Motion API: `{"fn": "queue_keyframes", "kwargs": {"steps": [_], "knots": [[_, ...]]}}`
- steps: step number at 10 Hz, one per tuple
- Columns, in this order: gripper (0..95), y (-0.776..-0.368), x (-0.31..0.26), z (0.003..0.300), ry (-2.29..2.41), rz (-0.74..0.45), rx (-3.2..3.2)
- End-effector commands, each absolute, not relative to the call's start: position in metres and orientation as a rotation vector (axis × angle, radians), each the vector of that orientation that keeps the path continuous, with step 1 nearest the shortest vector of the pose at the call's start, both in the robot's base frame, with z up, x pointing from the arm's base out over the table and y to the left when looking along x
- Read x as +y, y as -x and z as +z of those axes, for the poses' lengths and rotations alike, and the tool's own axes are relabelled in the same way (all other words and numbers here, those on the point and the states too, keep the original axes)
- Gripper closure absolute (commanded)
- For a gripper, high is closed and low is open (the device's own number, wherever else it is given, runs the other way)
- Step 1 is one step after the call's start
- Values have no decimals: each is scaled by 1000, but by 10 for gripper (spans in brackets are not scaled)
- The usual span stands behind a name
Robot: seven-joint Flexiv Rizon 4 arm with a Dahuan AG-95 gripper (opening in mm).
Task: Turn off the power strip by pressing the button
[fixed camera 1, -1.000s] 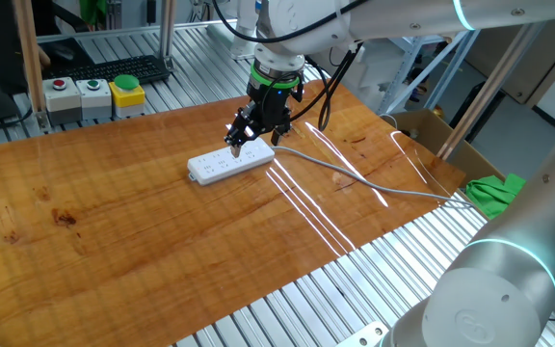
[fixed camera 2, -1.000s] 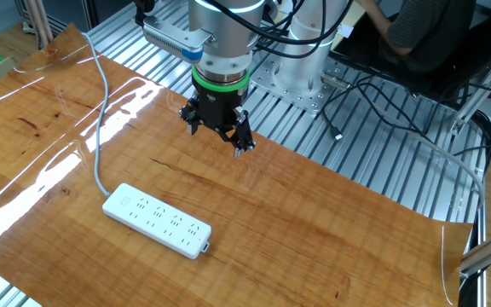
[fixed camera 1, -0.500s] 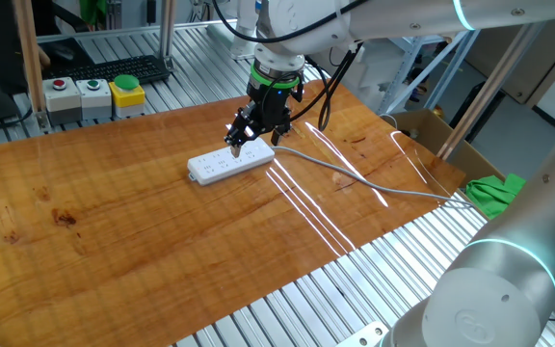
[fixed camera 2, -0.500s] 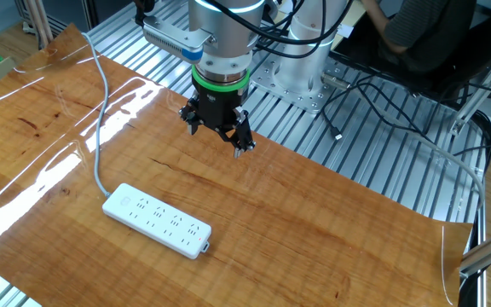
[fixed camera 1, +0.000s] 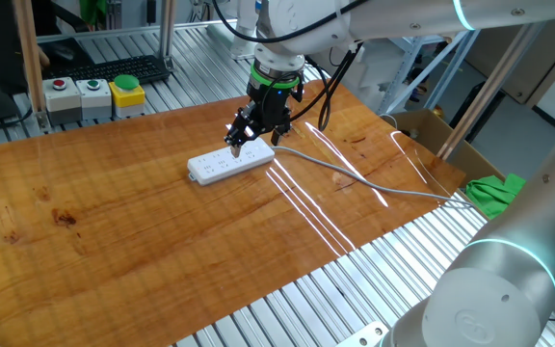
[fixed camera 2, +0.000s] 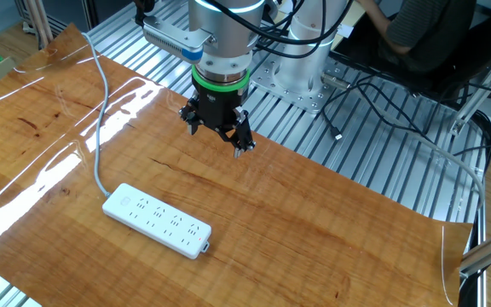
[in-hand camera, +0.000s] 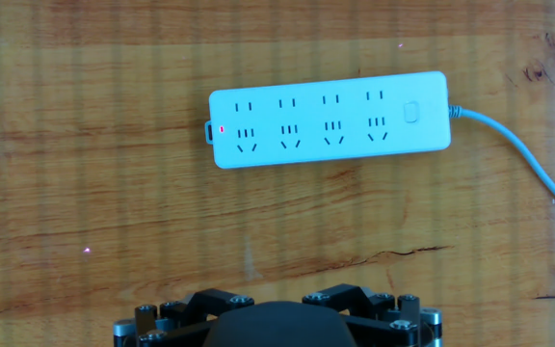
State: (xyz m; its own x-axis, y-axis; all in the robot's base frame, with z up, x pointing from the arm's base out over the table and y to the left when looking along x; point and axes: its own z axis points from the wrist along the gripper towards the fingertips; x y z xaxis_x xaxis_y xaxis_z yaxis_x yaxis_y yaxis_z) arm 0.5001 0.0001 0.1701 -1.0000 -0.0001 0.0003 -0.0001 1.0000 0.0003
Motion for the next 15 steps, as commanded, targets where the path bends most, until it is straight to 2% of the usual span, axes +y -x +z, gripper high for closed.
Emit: {"fn": "queue_keyframes", "kwargs": {"steps": [1, 11, 15], "knots": [[950, -500, 0, 170, 43, -60, -3195], [950, -496, 3, 168, 28, -62, -3183], [950, -497, 2, 165, 15, -26, -3186]]}}
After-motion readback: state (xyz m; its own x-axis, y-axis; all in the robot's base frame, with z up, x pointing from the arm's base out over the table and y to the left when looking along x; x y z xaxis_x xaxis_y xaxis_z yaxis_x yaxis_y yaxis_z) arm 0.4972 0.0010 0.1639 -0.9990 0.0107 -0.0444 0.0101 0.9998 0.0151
